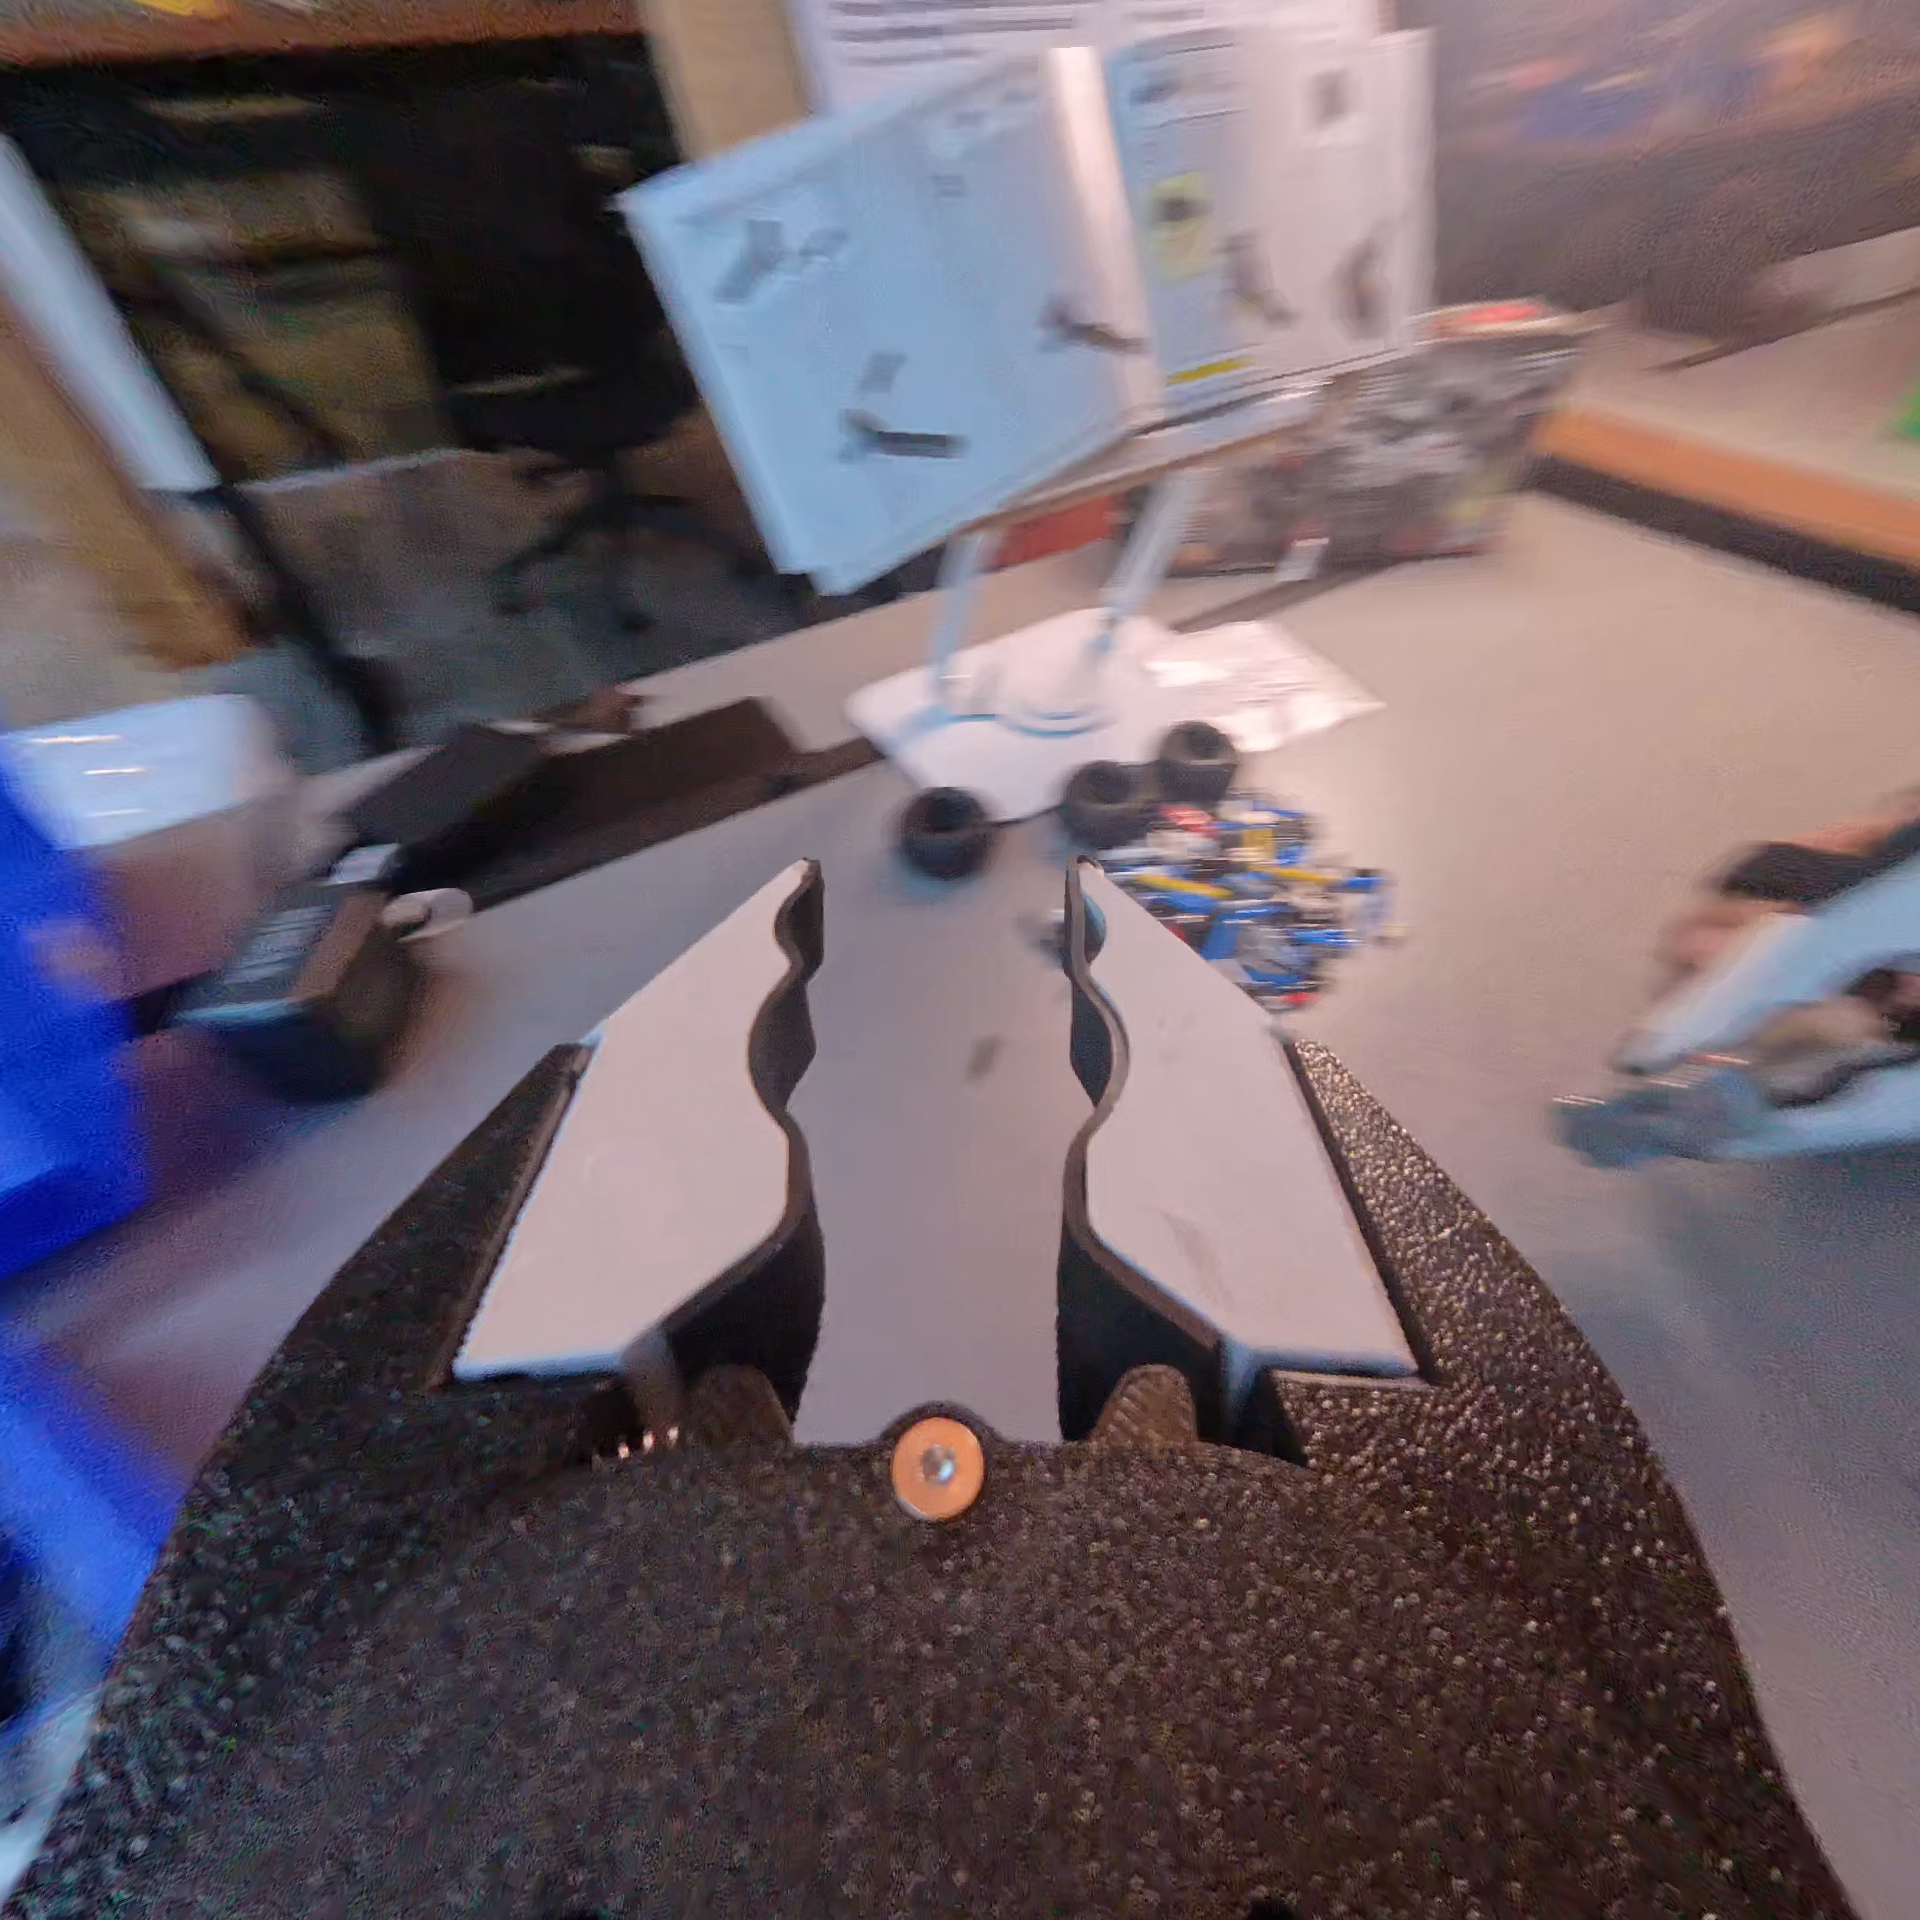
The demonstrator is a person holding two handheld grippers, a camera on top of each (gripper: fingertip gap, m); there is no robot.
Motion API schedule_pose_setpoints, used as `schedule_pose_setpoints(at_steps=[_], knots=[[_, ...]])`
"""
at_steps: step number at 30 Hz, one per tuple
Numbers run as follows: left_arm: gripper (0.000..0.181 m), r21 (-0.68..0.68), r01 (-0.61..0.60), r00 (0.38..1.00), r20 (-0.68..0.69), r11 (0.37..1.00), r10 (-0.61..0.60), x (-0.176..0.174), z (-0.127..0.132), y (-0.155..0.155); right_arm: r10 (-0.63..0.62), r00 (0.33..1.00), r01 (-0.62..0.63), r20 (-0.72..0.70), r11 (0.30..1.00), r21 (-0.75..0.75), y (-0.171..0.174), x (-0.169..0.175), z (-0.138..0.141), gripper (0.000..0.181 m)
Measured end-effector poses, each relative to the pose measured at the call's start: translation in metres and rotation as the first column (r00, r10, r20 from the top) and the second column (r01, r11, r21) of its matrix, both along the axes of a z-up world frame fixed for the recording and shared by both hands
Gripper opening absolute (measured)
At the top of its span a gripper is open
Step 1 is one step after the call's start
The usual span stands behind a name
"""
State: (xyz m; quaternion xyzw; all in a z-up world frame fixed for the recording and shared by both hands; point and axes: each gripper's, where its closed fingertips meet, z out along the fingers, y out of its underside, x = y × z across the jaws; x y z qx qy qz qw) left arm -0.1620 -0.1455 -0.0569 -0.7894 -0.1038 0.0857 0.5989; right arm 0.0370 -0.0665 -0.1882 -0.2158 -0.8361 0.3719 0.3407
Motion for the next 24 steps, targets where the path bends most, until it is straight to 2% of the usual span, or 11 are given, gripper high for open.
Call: schedule_pose_setpoints(at_steps=[1, 2, 4, 6, 8, 10, 11, 12, 16, 19, 24], knots=[[0.051, 0.029, 0.163, 0.981, 0.103, 0.986, -0.165, 0.033, -0.008, 0.022, -0.014, 0.999, 0.014, -0.045, 1.000, 0.008, 0.002, -0.002, 0.006, 0.025], [0.056, 0.058, 0.300, 0.931, 0.202, 0.952, -0.305, 0.062, -0.017, 0.039, -0.027, 0.995, 0.029, -0.093, 0.999, 0.016, 0.005, -0.004, 0.013, 0.025], [0.063, 0.128, 0.485, 0.787, 0.368, 0.865, -0.495, 0.111, -0.035, 0.063, -0.036, 0.985, 0.044, -0.171, 0.998, 0.041, 0.007, -0.005, 0.022, 0.025], [0.068, 0.224, 0.593, 0.605, 0.510, 0.773, -0.612, 0.150, -0.049, 0.077, -0.011, 0.968, 0.030, -0.250, 0.997, 0.071, 0.005, -0.003, 0.031, 0.024], [0.076, 0.290, 0.659, 0.429, 0.613, 0.694, -0.663, 0.180, -0.061, 0.083, 0.017, 0.959, 0.009, -0.283, 0.996, 0.089, 0.001, 0.000, 0.034, 0.024], [0.078, 0.329, 0.706, 0.301, 0.662, 0.627, -0.687, 0.202, -0.067, 0.083, 0.030, 0.953, 0.000, -0.302, 0.995, 0.100, -0.001, 0.002, 0.036, 0.024], [0.078, 0.327, 0.725, 0.270, 0.674, 0.606, -0.687, 0.210, -0.071, 0.082, 0.032, 0.951, 0.003, -0.308, 0.994, 0.111, 0.000, 0.002, 0.037, 0.024], [0.076, 0.307, 0.740, 0.269, 0.681, 0.598, -0.682, 0.215, -0.077, 0.083, 0.034, 0.951, 0.003, -0.306, 0.993, 0.121, 0.000, 0.003, 0.036, 0.024], [0.057, 0.252, 0.767, 0.298, 0.675, 0.590, -0.675, 0.223, -0.091, 0.084, 0.067, 0.948, -0.029, -0.311, 0.992, 0.125, -0.005, 0.007, 0.036, 0.024], [0.057, 0.256, 0.769, 0.302, 0.662, 0.586, -0.686, 0.224, -0.091, 0.083, 0.083, 0.943, -0.040, -0.323, 0.990, 0.137, -0.006, 0.008, 0.036, 0.025], [0.057, 0.371, 0.746, 0.204, 0.662, 0.552, -0.721, 0.222, -0.077, 0.079, 0.056, 0.942, -0.050, -0.330, 0.998, 0.026, -0.003, 0.010, 0.051, 0.022]])
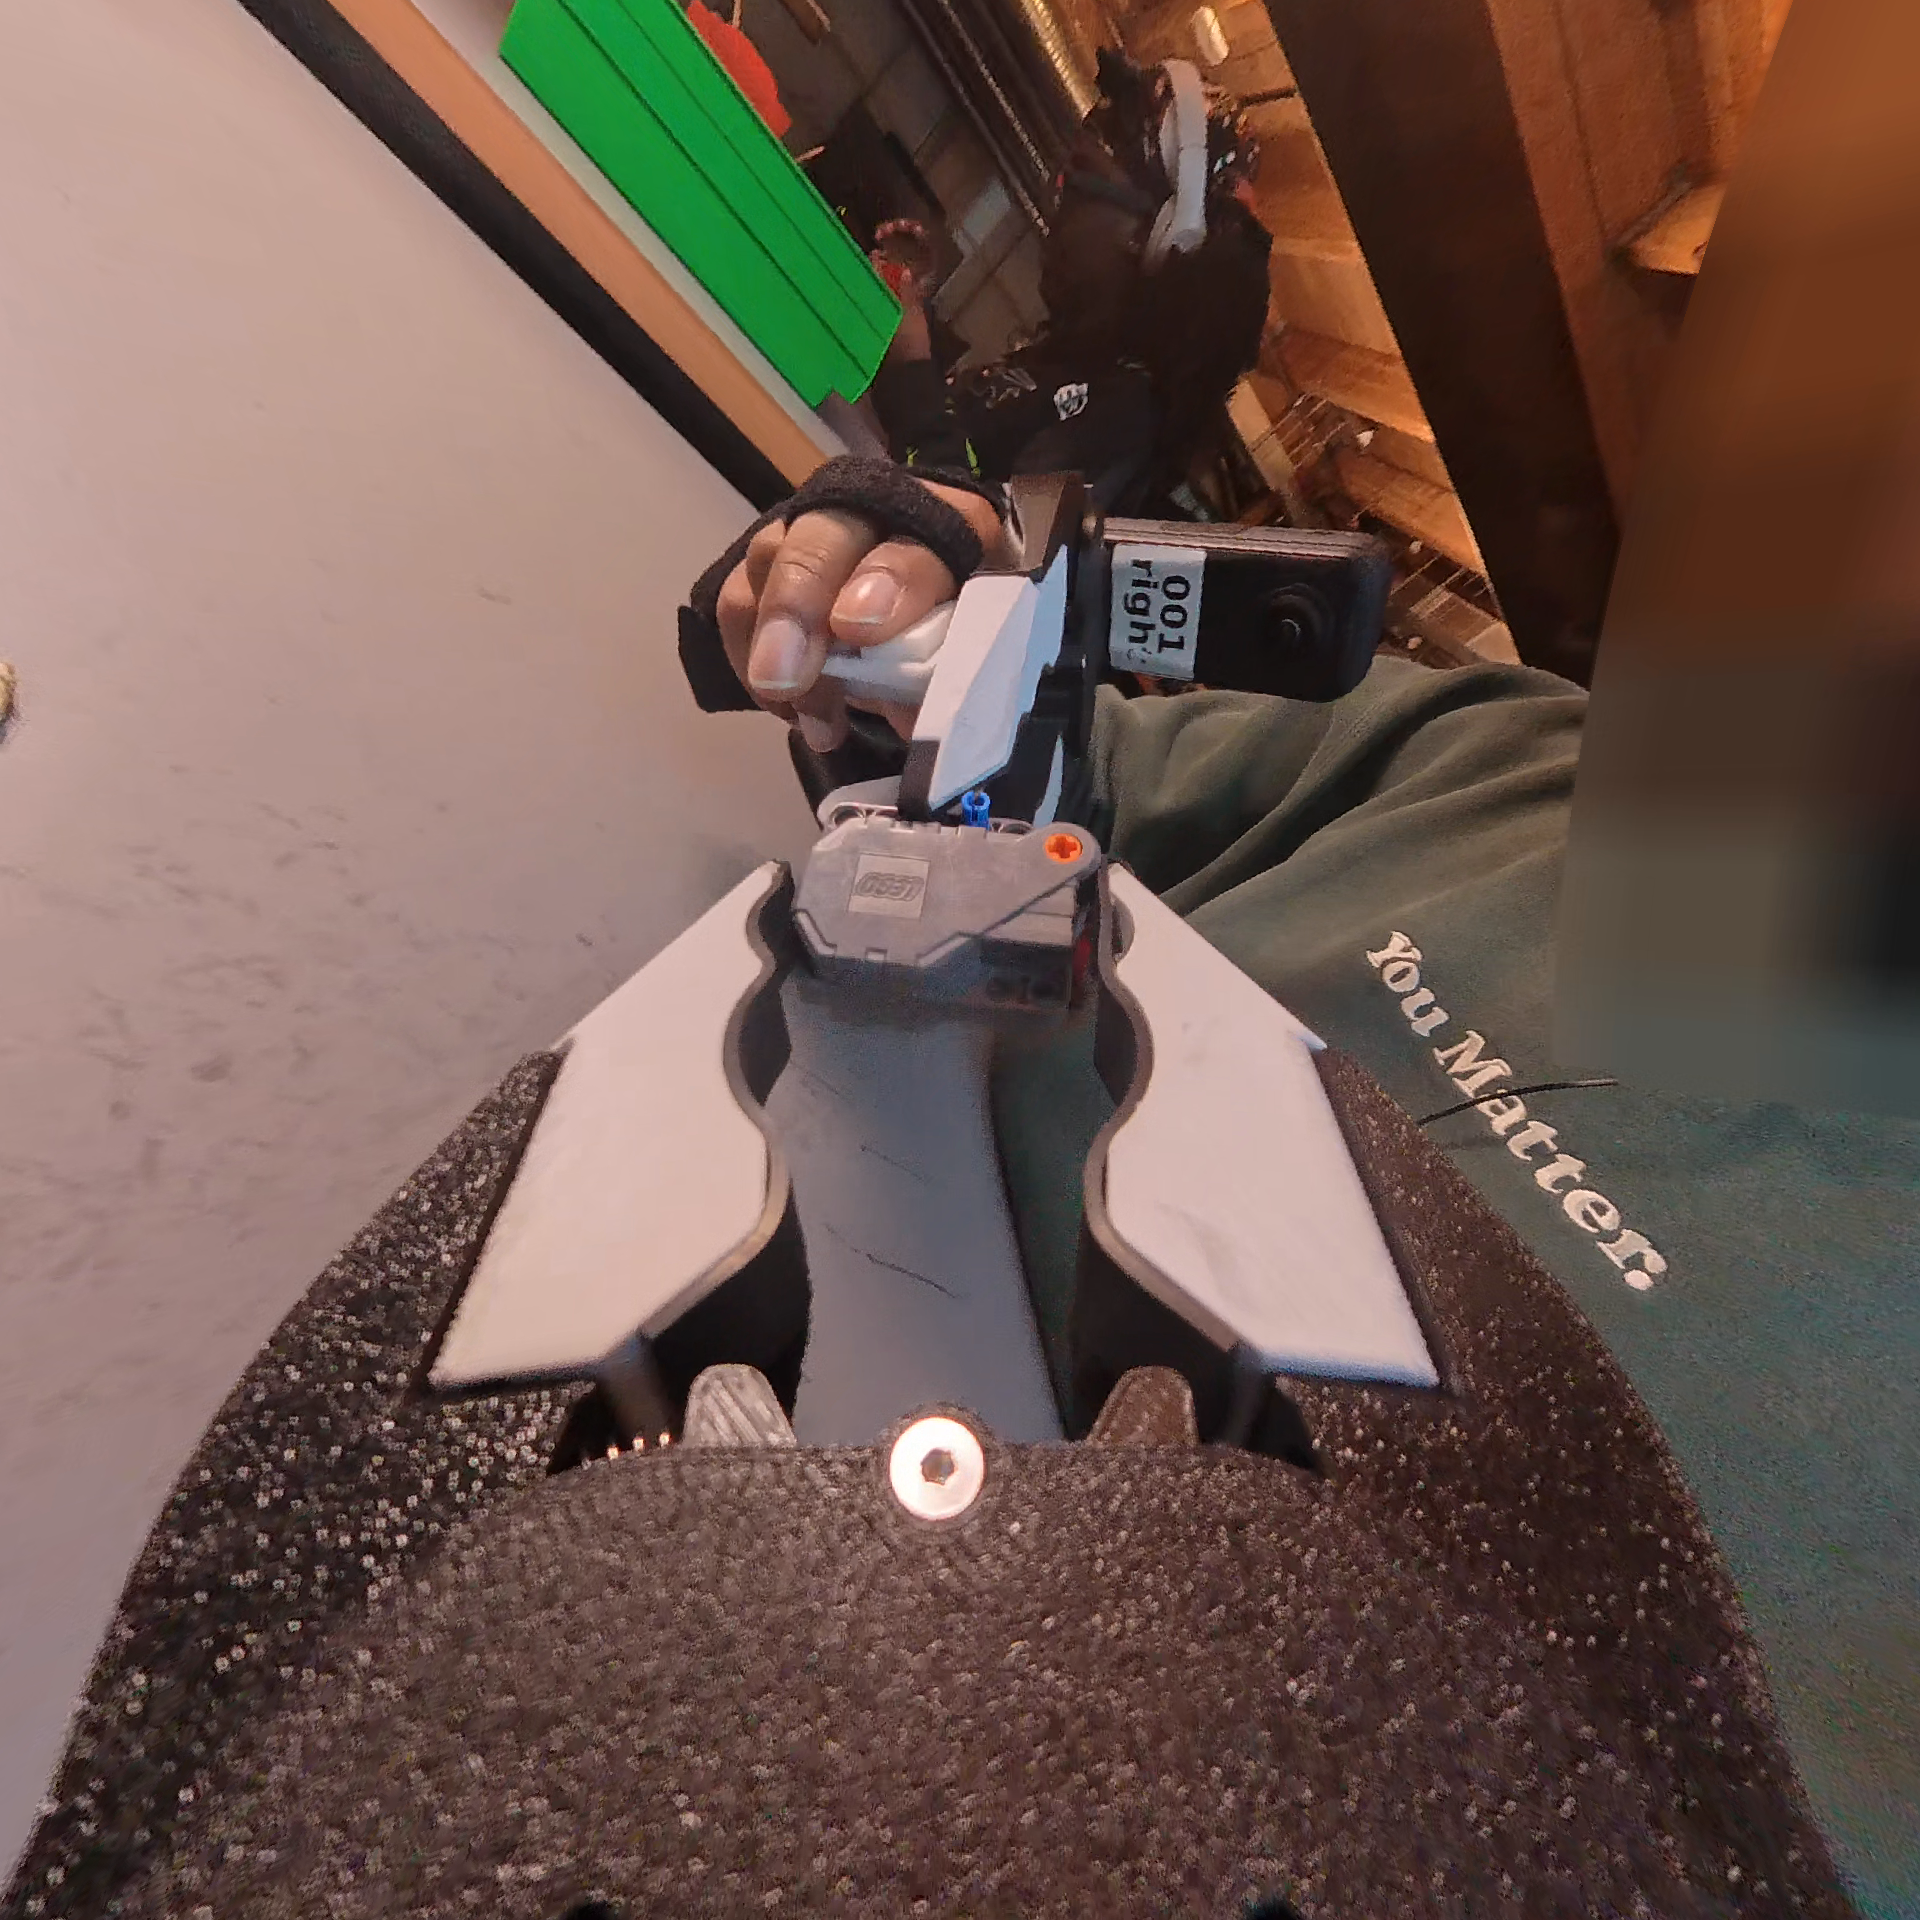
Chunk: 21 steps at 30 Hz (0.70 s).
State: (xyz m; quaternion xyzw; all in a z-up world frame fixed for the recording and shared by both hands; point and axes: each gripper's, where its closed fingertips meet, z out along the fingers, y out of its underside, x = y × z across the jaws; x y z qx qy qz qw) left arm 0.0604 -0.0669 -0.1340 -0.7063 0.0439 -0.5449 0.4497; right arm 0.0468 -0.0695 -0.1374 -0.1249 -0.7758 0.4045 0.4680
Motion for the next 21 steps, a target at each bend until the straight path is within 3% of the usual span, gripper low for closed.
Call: schedule_pose_setpoints(at_steps=[5, 7, 11, 15, 18, 21], knots=[[0.056, -0.001, 0.045, 0.995, 0.088, 0.999, -0.045, 0.004, 0.004, -0.004, 0.046, 0.997, -0.041, 0.056, 0.996, -0.079, -0.002, 0.007, 0.004, 0.019], [0.056, -0.024, 0.037, 0.997, 0.066, 0.999, -0.035, 0.004, -0.002, -0.002, 0.058, 0.988, -0.046, 0.141, 0.995, -0.085, -0.001, 0.010, -0.003, 0.017], [0.049, 0.001, -0.055, 0.994, -0.091, 0.999, 0.055, -0.009, -0.009, 0.006, 0.022, 0.938, -0.006, 0.346, 0.999, -0.047, 0.013, 0.014, -0.024, 0.017], [0.048, 0.034, -0.097, 0.964, -0.244, 0.995, 0.102, -0.013, -0.017, 0.008, -0.050, 0.884, 0.036, 0.465, 0.999, 0.040, 0.026, 0.016, -0.049, 0.017], [0.048, 0.035, -0.084, 0.916, -0.391, 0.996, 0.091, -0.006, -0.032, 0.009, -0.100, 0.830, 0.052, 0.549, 0.993, 0.102, 0.031, 0.018, -0.068, 0.017], [0.048, 0.016, -0.062, 0.826, -0.560, 0.998, 0.060, 0.001, -0.053, 0.012, -0.120, 0.808, 0.075, 0.576, 0.992, 0.102, 0.029, 0.014, -0.070, 0.016]])
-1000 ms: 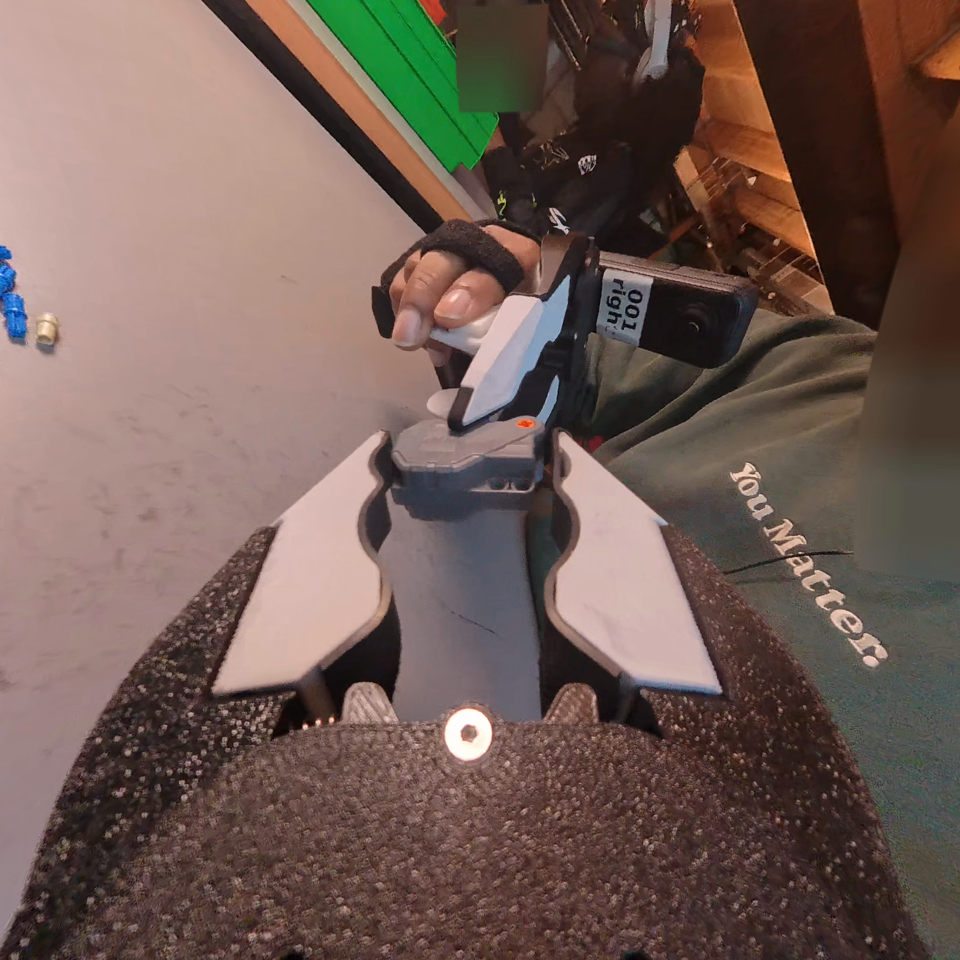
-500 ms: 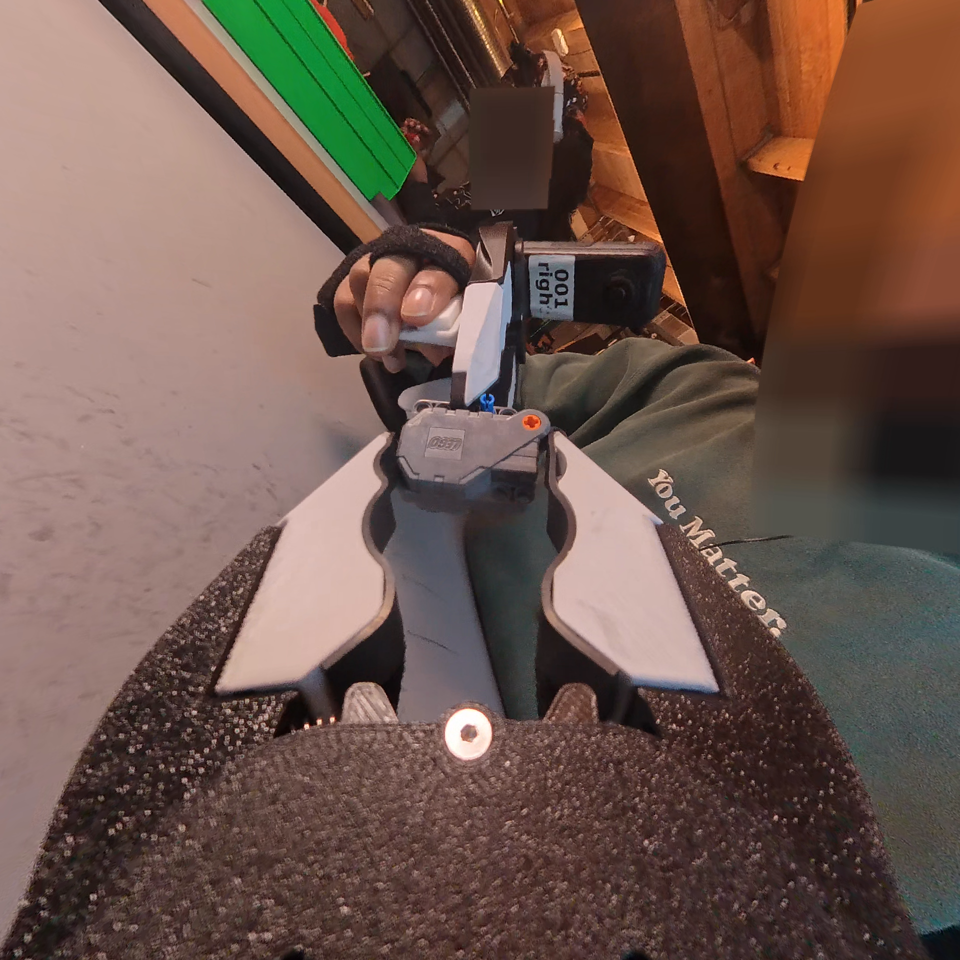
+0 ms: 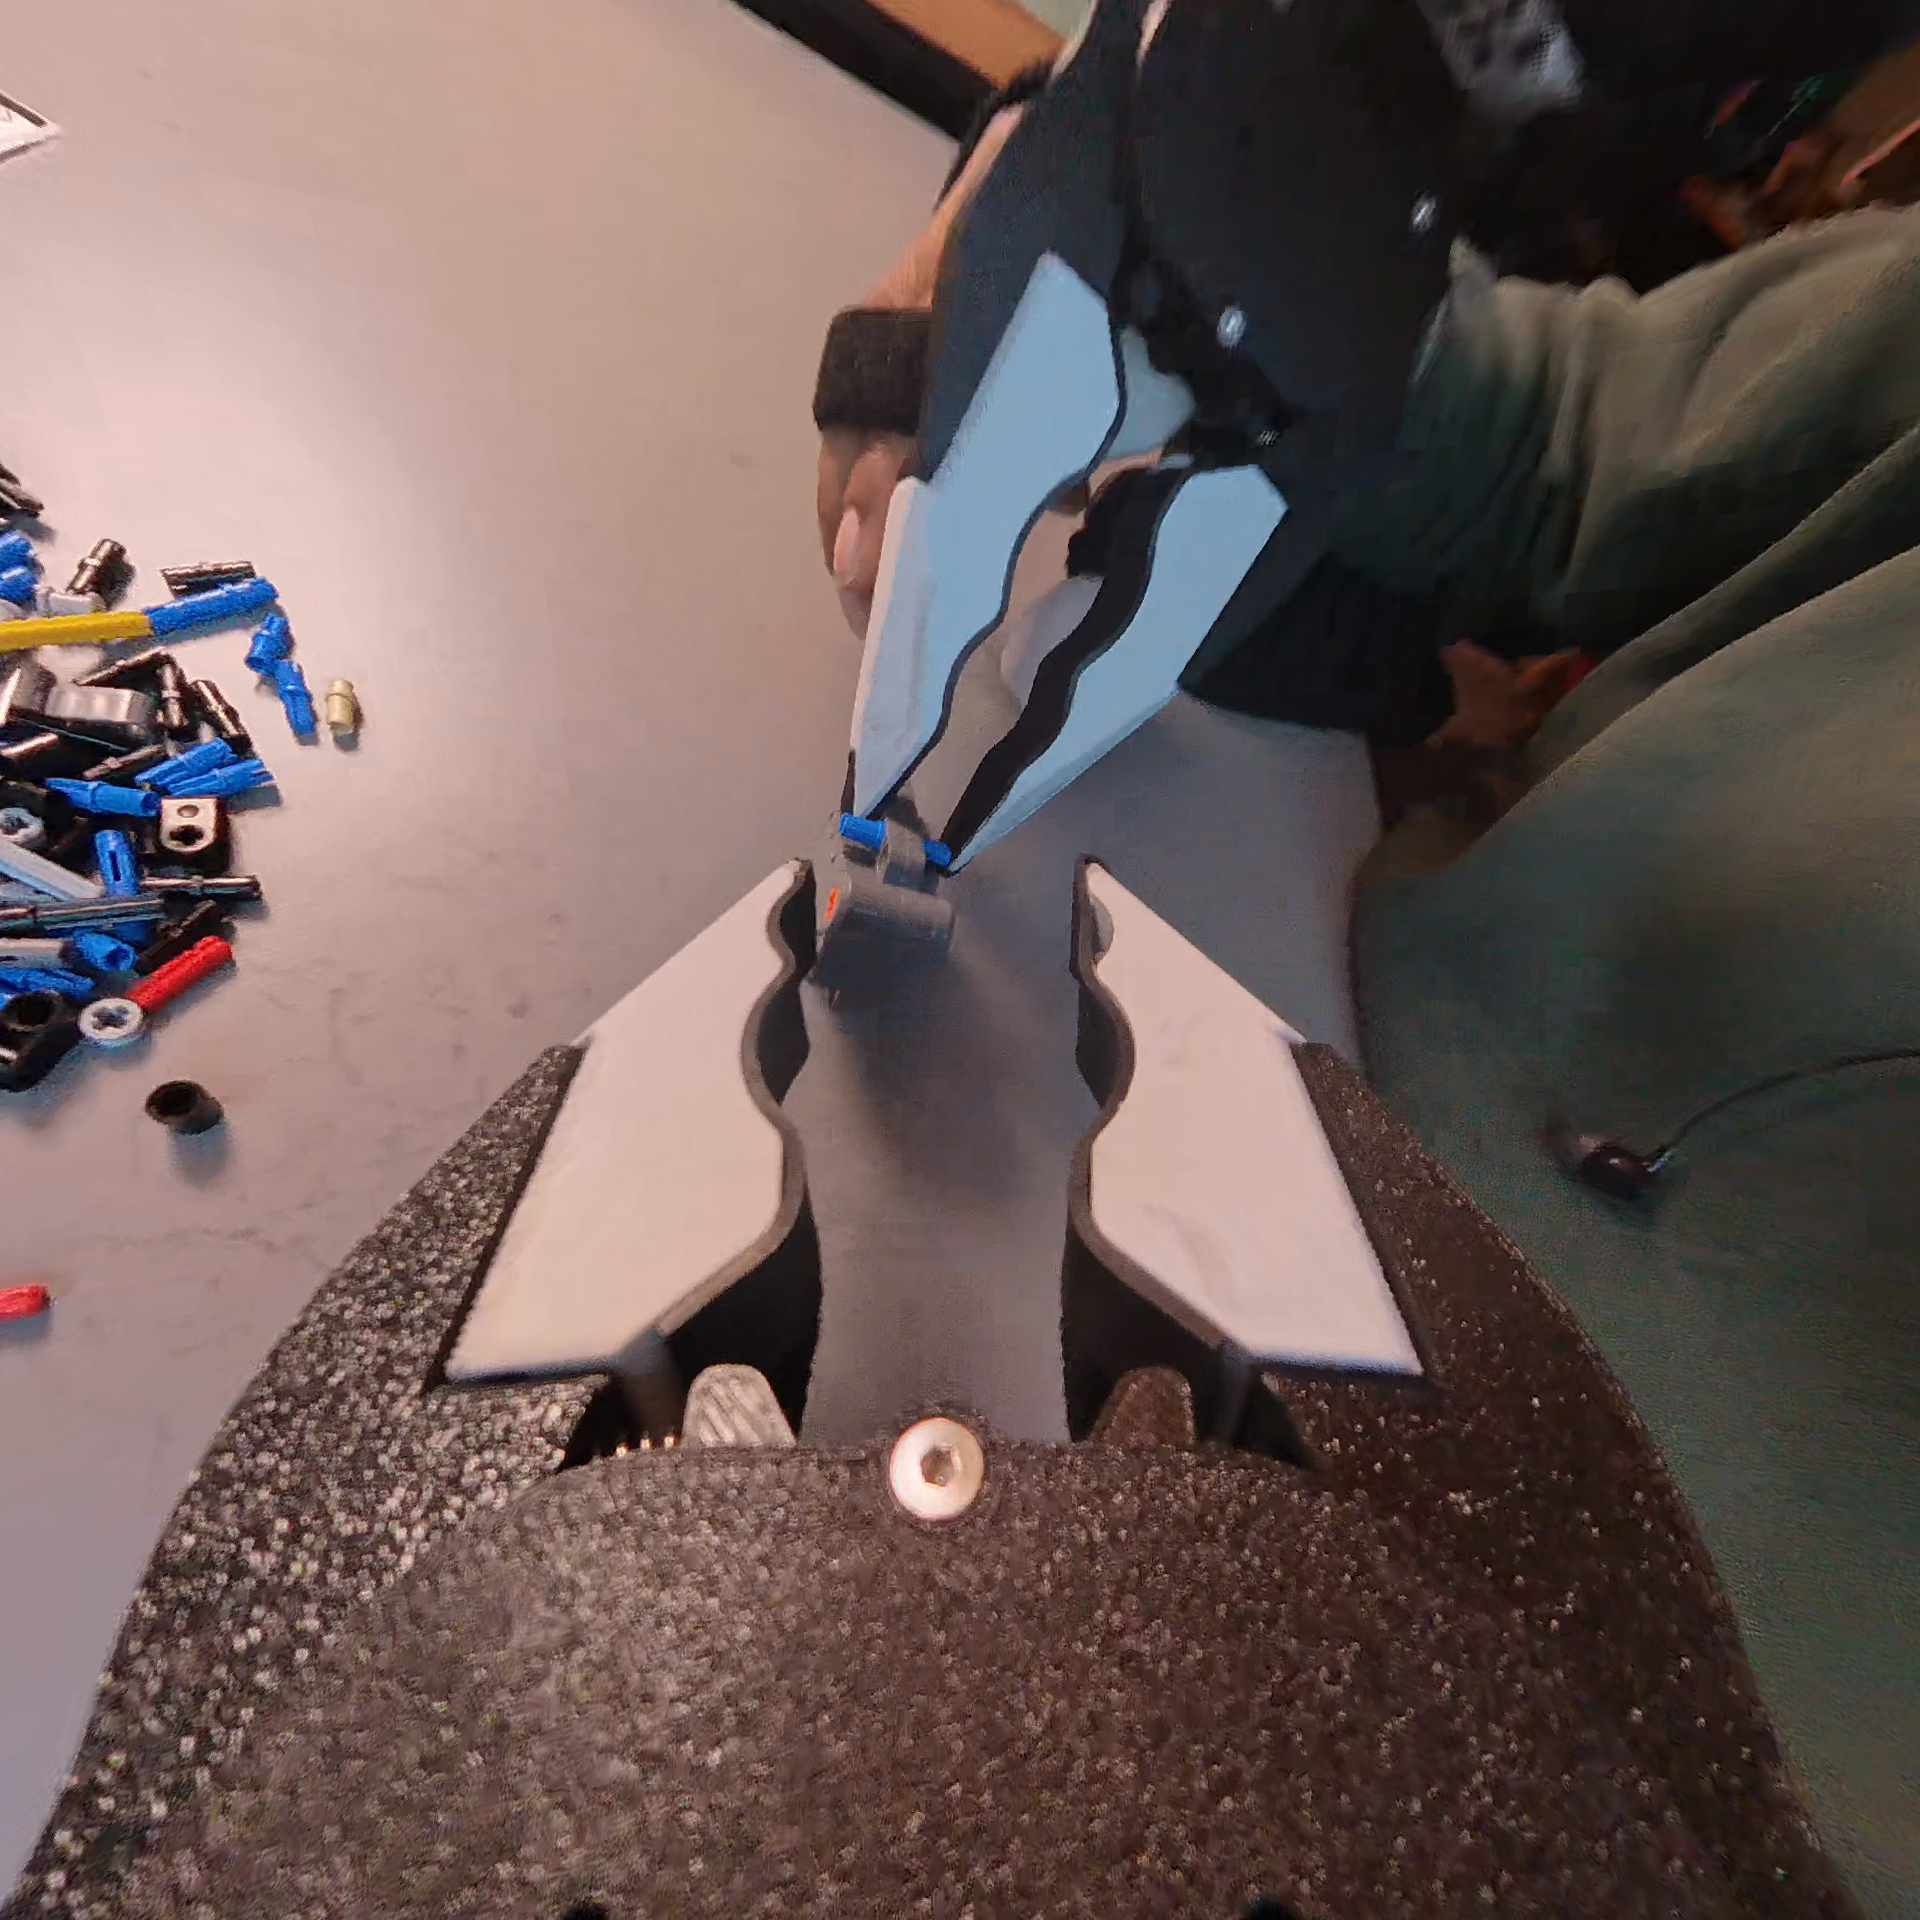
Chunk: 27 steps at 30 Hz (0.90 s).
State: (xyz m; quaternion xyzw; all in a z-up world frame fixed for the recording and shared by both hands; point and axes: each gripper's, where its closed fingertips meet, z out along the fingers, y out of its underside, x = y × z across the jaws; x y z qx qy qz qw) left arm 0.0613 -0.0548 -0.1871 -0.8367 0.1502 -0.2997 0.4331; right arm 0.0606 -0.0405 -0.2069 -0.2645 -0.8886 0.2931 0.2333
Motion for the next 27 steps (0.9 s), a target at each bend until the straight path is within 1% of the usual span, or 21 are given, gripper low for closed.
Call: schedule_pose_setpoints(at_steps=[1, 2, 3, 4, 5, 8, 11, 13, 15, 16, 18, 20, 23, 25, 27], knots=[[0.048, -0.013, 0.000, 0.997, -0.077, 1.000, -0.001, 0.000, -0.009, 0.001, -0.004, 1.000, 0.004, 0.010, 1.000, 0.006, 0.000, -0.001, 0.000, 0.017], [0.044, -0.022, -0.001, 0.988, -0.154, 1.000, -0.002, -0.001, -0.018, 0.002, -0.005, 1.000, 0.005, 0.008, 1.000, 0.014, -0.001, -0.003, 0.000, 0.017], [0.032, -0.027, -0.007, 0.974, -0.227, 1.000, 0.001, -0.004, -0.025, 0.003, 0.002, 1.000, -0.002, 0.007, 1.000, 0.016, -0.002, -0.003, -0.001, 0.017], [0.026, -0.035, -0.009, 0.958, -0.287, 0.999, -0.001, -0.008, -0.032, 0.003, 0.001, 1.000, -0.001, 0.009, 1.000, 0.009, -0.004, -0.004, -0.001, 0.017], [0.026, -0.045, -0.008, 0.949, -0.315, 0.999, -0.007, -0.009, -0.036, 0.003, -0.005, 1.000, 0.005, 0.008, 1.000, 0.004, -0.004, -0.005, -0.002, 0.017], [0.026, -0.051, -0.016, 0.955, -0.296, 0.999, 0.000, -0.009, -0.036, 0.003, -0.013, 1.000, 0.013, 0.006, 0.999, -0.037, -0.002, -0.005, 0.000, 0.017], [0.027, -0.047, -0.024, 0.958, -0.288, 0.999, 0.010, -0.012, -0.035, 0.004, -0.028, 1.000, 0.027, -0.012, 0.992, -0.122, 0.001, -0.007, 0.013, 0.021], [0.038, -0.036, -0.017, 0.965, -0.263, 0.999, 0.007, -0.011, -0.030, 0.003, -0.053, 0.998, 0.045, -0.046, 0.985, -0.164, 0.008, -0.011, 0.025, 0.026], [0.044, 0.006, -0.021, 0.979, -0.202, 1.000, 0.022, -0.015, -0.015, 0.003, -0.118, 0.987, 0.093, -0.112, 0.975, -0.204, 0.022, -0.022, 0.040, 0.028], [0.045, 0.042, -0.047, 0.983, -0.174, 0.998, 0.054, -0.022, -0.004, 0.005, -0.161, 0.975, 0.123, -0.155, 0.966, -0.227, 0.032, -0.029, 0.049, 0.028], [0.047, 0.153, -0.147, 0.975, -0.142, 0.977, 0.169, -0.050, 0.024, 0.014, -0.264, 0.931, 0.196, -0.250, 0.943, -0.268, 0.057, -0.048, 0.070, 0.028], [0.050, 0.268, -0.287, 0.937, -0.122, 0.920, 0.328, -0.092, 0.054, 0.025, -0.375, 0.852, 0.276, -0.365, 0.915, -0.295, 0.089, -0.072, 0.096, 0.028], [0.058, 0.398, -0.482, 0.831, -0.076, 0.781, 0.551, -0.162, 0.092, 0.039, -0.509, 0.712, 0.373, -0.483, 0.857, -0.354, 0.133, -0.110, 0.136, 0.029], [0.067, 0.456, -0.566, 0.739, -0.089, 0.687, 0.668, -0.206, 0.106, 0.048, -0.560, 0.635, 0.410, -0.532, 0.828, -0.382, 0.151, -0.137, 0.158, 0.036], [0.074, 0.504, -0.609, 0.653, -0.122, 0.613, 0.748, -0.244, 0.116, 0.060, -0.589, 0.566, 0.447, -0.578, 0.807, -0.385, 0.163, -0.165, 0.173, 0.044]])
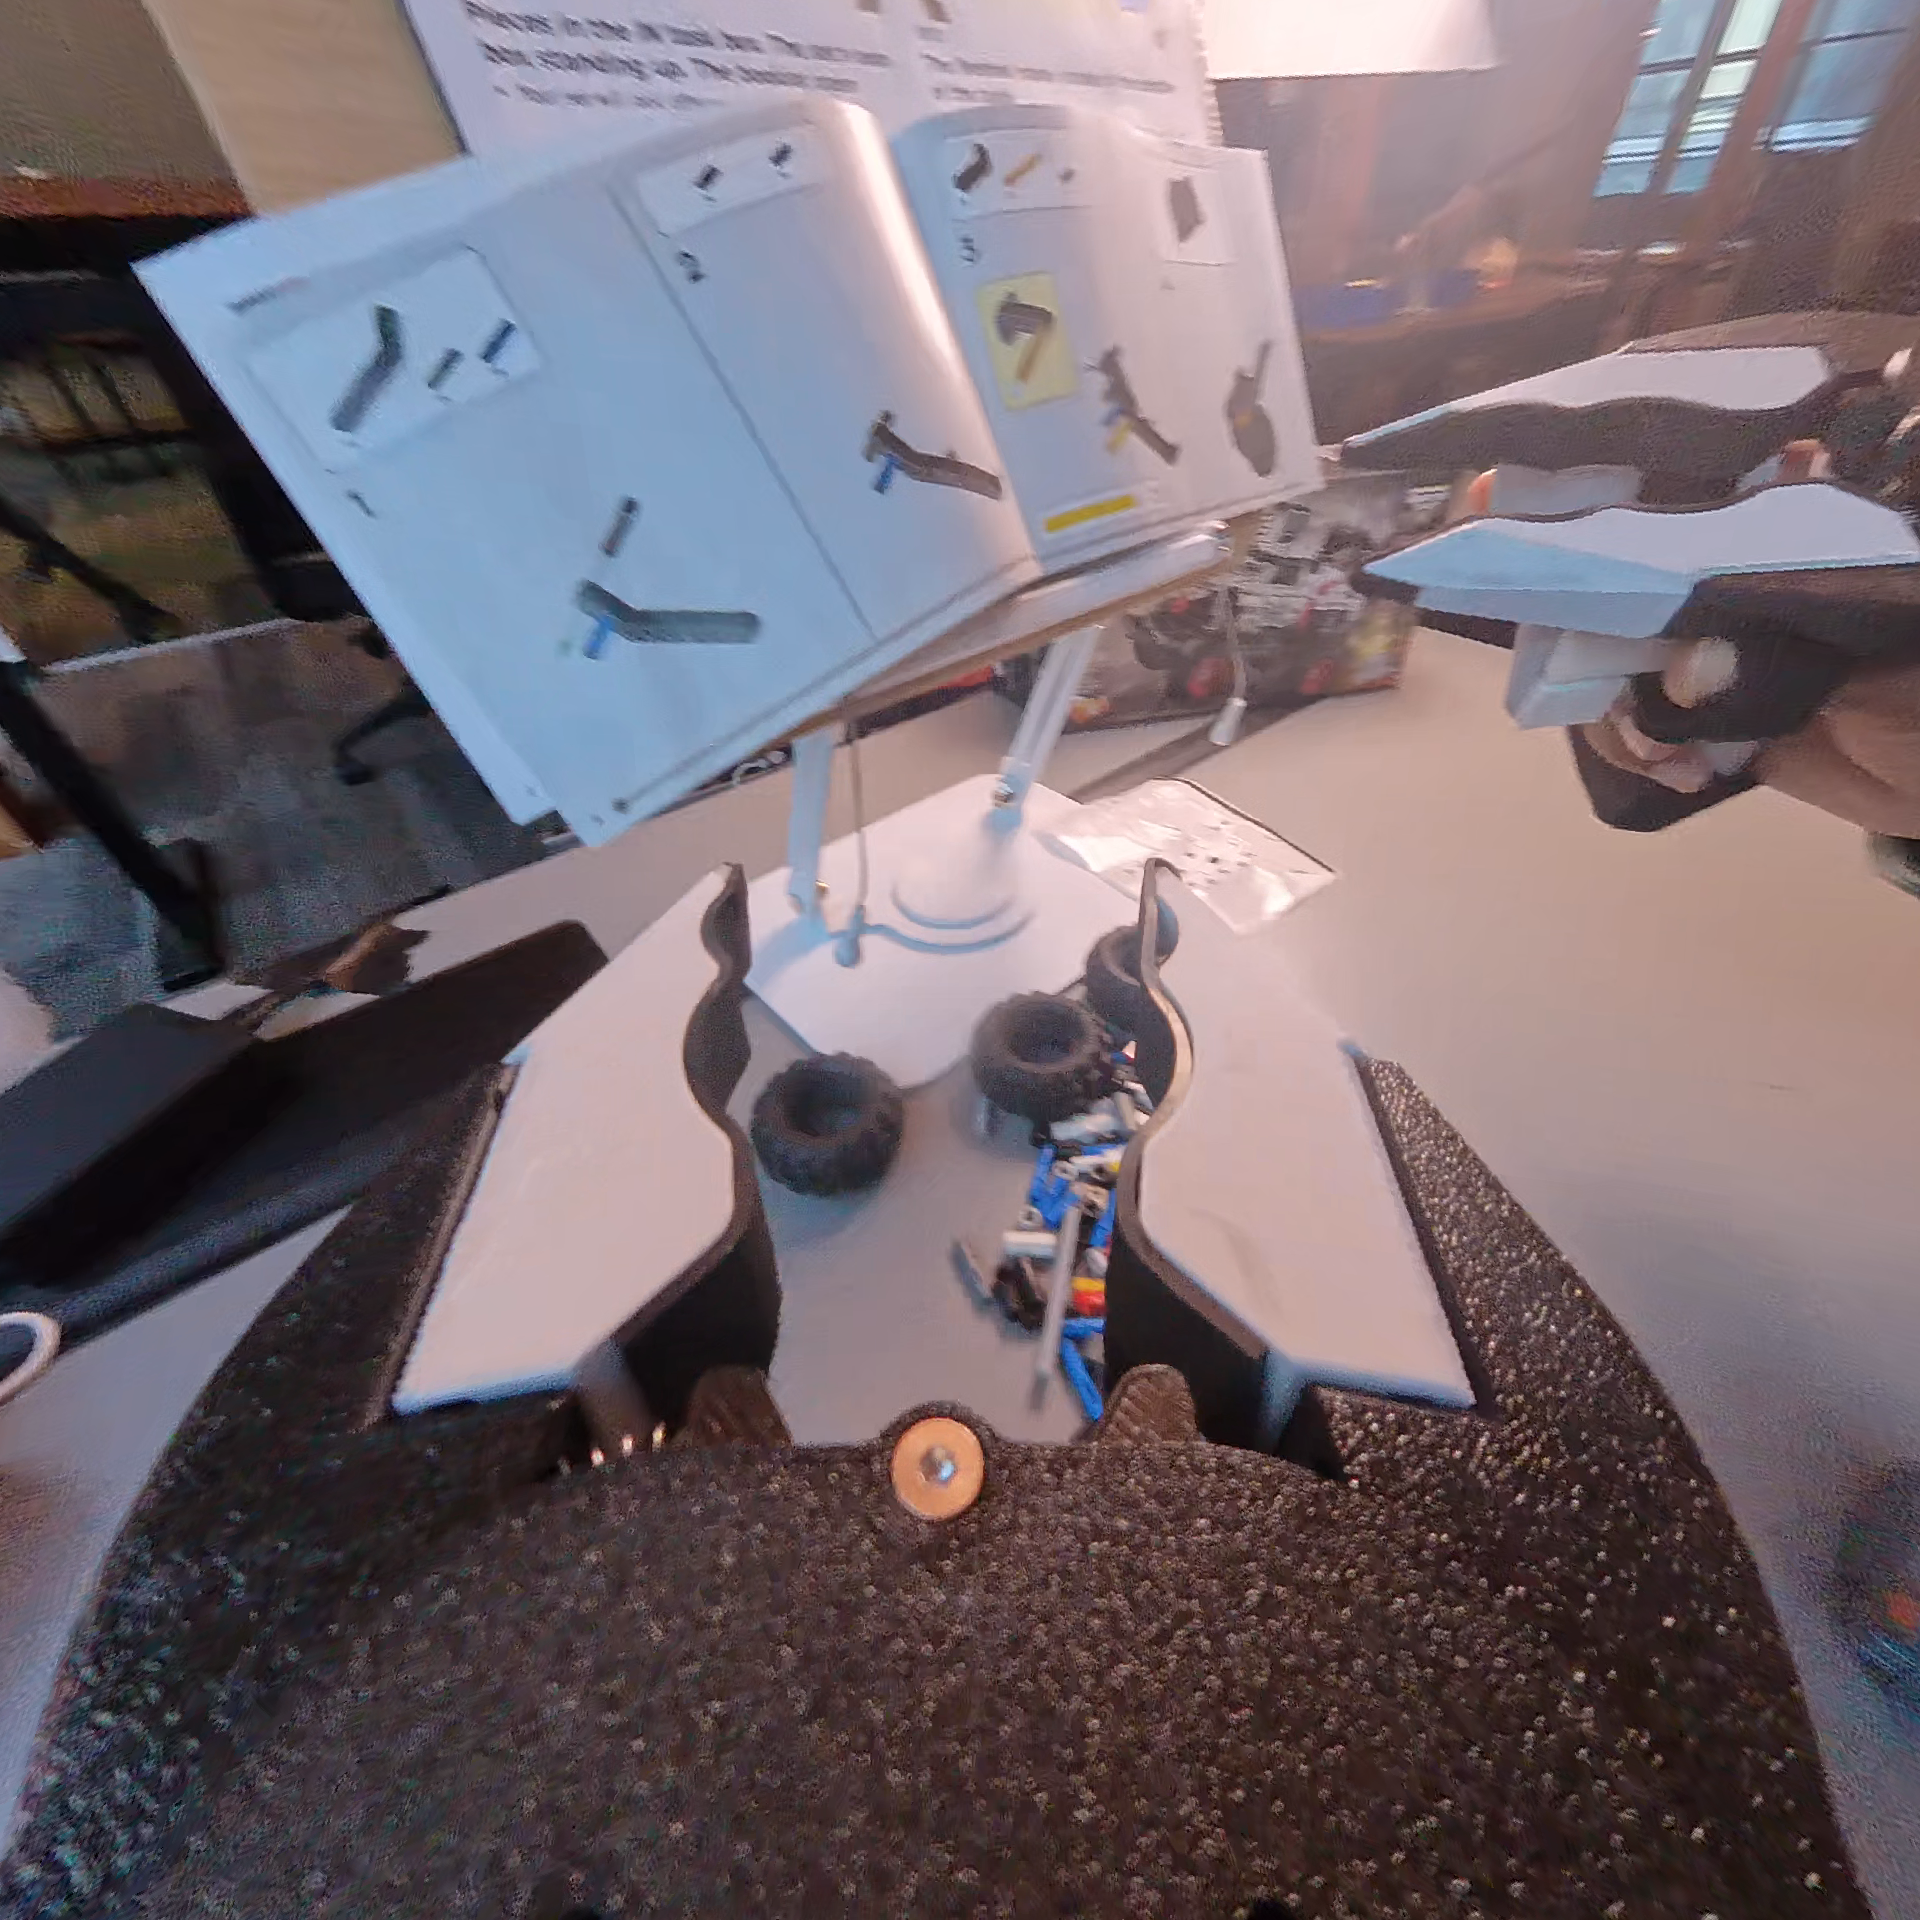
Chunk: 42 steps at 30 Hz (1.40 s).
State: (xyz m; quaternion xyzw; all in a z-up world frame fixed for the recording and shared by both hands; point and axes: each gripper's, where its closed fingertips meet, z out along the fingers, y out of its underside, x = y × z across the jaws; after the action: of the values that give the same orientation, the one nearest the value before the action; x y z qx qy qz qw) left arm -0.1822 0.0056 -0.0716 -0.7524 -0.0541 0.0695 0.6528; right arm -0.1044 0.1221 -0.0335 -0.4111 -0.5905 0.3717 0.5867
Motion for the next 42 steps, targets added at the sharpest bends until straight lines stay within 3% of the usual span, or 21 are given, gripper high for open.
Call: schedule_pose_setpoints(at_steps=[4, 8, 12, 15, 20, 27, 30, 37, 39, 42], knots=[[0.077, 0.065, -0.091, 0.996, 0.017, 0.994, 0.090, -0.043, 0.015, 0.028, -0.113, 0.992, 0.115, -0.059, 0.993, 0.023, 0.008, -0.060, 0.016, 0.069], [0.073, 0.162, -0.104, 0.992, 0.092, 0.981, 0.090, -0.050, 0.029, 0.035, -0.235, 0.972, 0.236, -0.023, 0.963, 0.133, 0.023, -0.105, 0.009, 0.083], [0.070, 0.119, -0.108, 0.994, 0.032, 0.987, 0.105, -0.051, 0.019, 0.024, -0.266, 0.958, 0.283, -0.103, 0.932, 0.227, 0.035, -0.101, 0.016, 0.035], [0.070, 0.112, -0.087, 0.996, 0.047, 0.990, 0.082, -0.051, 0.018, 0.026, -0.263, 0.952, 0.284, -0.154, 0.949, 0.135, 0.048, -0.087, 0.023, 0.017], [0.071, 0.110, -0.015, 0.999, 0.040, 0.994, 0.010, -0.035, 0.027, 0.050, -0.190, 0.970, 0.173, -0.151, 0.978, -0.117, 0.064, -0.076, 0.022, 0.014], [0.080, 0.204, 0.110, 0.980, 0.141, 0.973, -0.140, -0.020, 0.063, 0.093, -0.046, 0.990, -0.023, -0.135, 0.884, -0.468, 0.074, -0.075, 0.017, 0.006], [0.067, 0.239, 0.131, 0.971, 0.163, 0.962, -0.173, -0.017, 0.078, 0.106, -0.009, 0.993, -0.050, -0.117, 0.873, -0.485, 0.074, -0.075, 0.017, 0.005], [0.016, 0.328, 0.159, 0.934, 0.255, 0.931, -0.250, -0.013, 0.097, 0.122, 0.029, 0.996, -0.067, -0.086, 0.877, -0.476, 0.072, -0.075, 0.015, 0.006], [0.000, 0.332, 0.181, 0.941, 0.215, 0.926, -0.261, -0.004, 0.099, 0.123, 0.006, 0.997, -0.041, -0.078, 0.888, -0.459, 0.075, -0.072, 0.016, 0.014], [0.000, 0.306, 0.189, 0.967, 0.107, 0.933, -0.230, 0.009, 0.098, 0.125, -0.036, 0.989, -0.032, -0.142, 0.895, -0.445, 0.084, -0.056, 0.030, 0.034]])
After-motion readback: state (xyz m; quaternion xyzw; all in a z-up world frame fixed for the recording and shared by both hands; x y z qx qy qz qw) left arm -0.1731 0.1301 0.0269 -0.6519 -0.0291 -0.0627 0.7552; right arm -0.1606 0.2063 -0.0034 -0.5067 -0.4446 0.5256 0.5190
